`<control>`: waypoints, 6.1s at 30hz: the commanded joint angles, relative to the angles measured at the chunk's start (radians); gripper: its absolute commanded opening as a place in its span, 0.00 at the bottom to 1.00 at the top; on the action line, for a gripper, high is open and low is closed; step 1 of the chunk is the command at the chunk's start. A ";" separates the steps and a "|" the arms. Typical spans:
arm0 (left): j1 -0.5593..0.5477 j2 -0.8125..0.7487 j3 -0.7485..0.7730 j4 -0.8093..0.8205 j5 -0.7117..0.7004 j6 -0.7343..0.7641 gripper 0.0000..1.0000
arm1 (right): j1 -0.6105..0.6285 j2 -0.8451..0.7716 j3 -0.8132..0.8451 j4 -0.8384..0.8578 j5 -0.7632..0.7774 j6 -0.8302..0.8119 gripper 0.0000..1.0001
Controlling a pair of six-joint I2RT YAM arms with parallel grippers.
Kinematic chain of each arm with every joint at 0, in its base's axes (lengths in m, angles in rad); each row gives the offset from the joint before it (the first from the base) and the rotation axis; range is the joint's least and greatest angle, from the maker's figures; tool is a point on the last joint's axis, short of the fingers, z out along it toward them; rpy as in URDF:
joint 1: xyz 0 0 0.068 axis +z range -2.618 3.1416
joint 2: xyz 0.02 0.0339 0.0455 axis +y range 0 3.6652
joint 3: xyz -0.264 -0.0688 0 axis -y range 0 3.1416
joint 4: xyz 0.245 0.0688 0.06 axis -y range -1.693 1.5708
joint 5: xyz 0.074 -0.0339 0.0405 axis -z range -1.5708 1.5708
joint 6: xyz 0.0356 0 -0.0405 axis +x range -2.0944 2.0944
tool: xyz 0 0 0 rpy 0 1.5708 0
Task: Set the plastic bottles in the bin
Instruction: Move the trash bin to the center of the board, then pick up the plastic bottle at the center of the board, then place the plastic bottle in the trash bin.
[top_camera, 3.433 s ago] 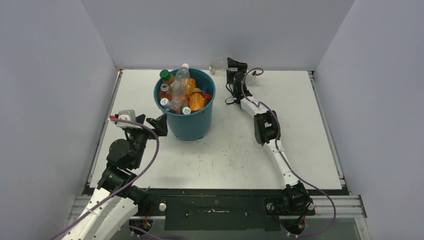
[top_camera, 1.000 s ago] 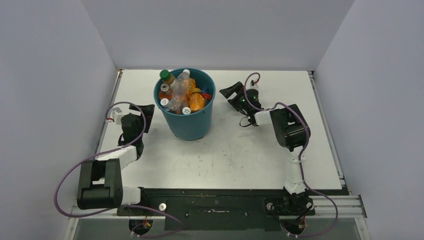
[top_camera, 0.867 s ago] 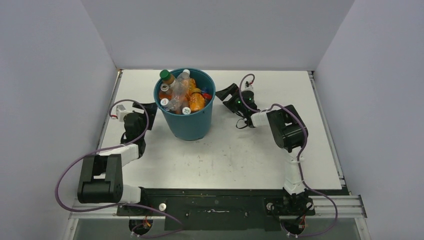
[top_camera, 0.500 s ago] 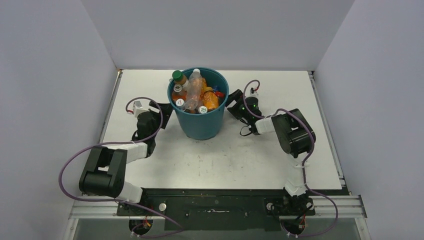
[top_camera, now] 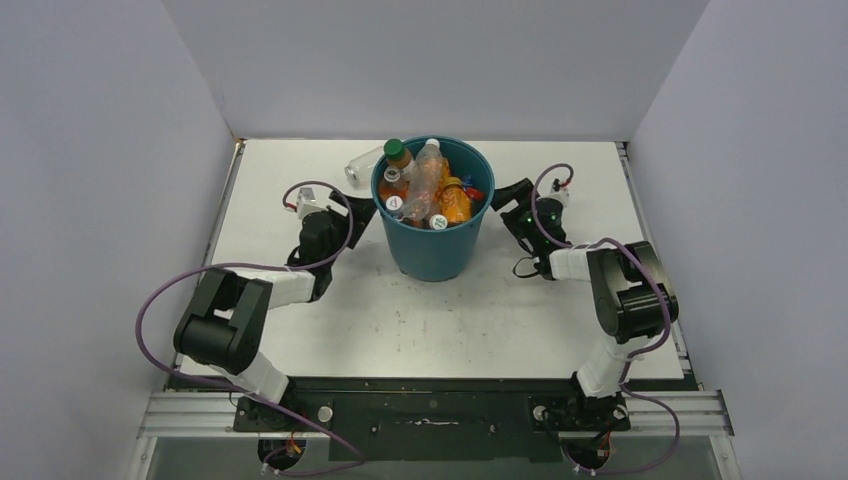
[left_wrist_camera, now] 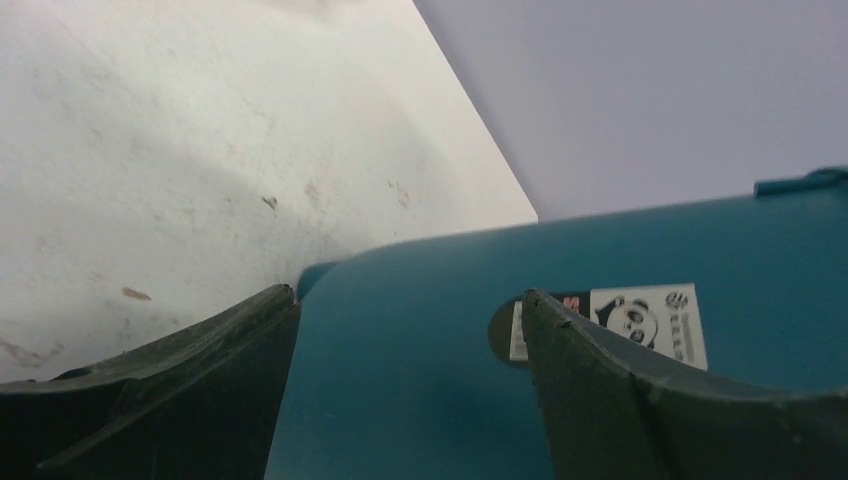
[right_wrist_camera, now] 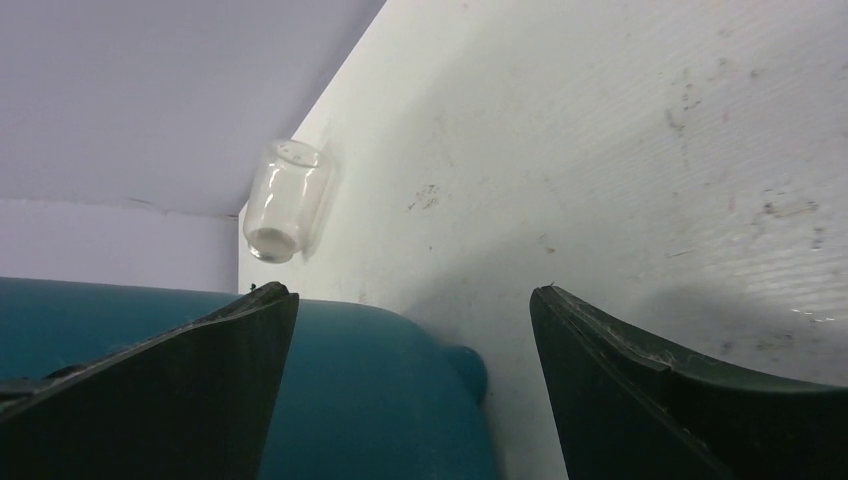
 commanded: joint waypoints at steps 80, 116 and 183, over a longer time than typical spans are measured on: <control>0.081 -0.534 0.832 -0.757 0.132 0.916 0.11 | 0.103 -0.889 0.191 -0.676 0.091 -0.375 0.90; -0.391 -0.674 0.345 -0.279 0.490 0.703 0.00 | 0.591 -0.739 0.519 -0.685 -0.213 -0.528 0.90; -0.425 -0.998 0.234 -0.924 -0.316 0.820 0.96 | 0.284 -0.308 0.858 -1.226 0.058 -0.566 0.89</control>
